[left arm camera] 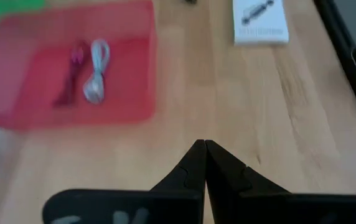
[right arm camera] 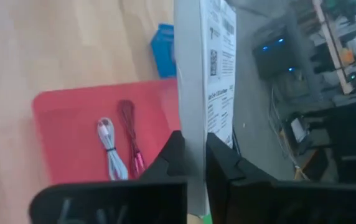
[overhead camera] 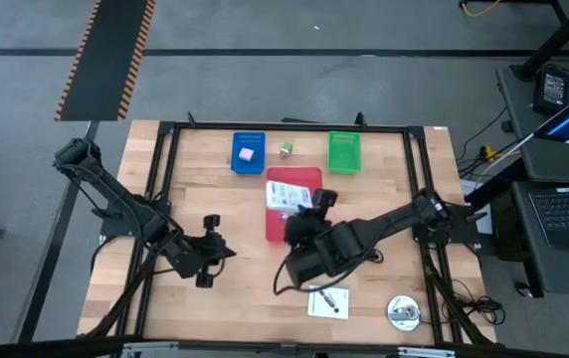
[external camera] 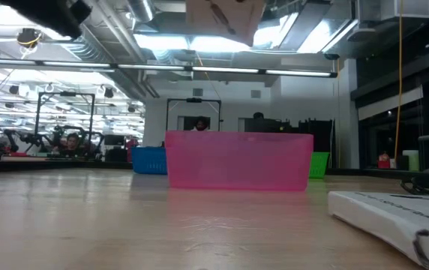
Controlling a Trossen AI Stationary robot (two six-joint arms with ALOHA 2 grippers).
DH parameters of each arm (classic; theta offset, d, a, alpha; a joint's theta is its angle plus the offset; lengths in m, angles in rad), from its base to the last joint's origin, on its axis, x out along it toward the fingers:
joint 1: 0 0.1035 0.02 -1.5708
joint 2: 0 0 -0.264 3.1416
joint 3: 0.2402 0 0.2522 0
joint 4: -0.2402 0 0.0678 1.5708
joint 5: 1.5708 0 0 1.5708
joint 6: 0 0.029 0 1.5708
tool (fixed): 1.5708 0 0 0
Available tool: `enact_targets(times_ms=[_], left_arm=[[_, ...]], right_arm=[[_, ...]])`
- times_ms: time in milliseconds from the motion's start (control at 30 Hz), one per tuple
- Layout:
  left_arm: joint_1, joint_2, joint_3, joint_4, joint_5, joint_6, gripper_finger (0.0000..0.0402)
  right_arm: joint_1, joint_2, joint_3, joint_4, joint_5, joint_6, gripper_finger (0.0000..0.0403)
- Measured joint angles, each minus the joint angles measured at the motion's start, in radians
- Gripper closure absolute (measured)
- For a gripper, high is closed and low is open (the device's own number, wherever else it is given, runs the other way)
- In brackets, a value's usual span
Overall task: Pick and place items into bin
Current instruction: Put the left card reader box into the green bin
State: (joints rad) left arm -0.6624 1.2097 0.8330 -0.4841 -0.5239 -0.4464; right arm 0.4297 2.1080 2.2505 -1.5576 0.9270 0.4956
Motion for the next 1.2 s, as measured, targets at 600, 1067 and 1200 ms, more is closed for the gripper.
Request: enact_targets(times_ms=[600,1067,1200], left_arm=[[0.109,0.002,-0.145,0.225,-0.166,0.161,0.0400],[0.231,0.002,-0.166,0.351,-0.165,0.296,0.0400],[0.236,0.002,-0.166,0.354,-0.164,0.296,0.0400]], right_arm=[[-0.142,-0.410,-0.651,0.263,-0.038,0.205,0.0393],[-0.456,-0.658,-0.915,0.517,-0.282,0.127,0.0393],[-0.533,-0.661,-0.915,0.538,-0.330,0.120,0.0393]])
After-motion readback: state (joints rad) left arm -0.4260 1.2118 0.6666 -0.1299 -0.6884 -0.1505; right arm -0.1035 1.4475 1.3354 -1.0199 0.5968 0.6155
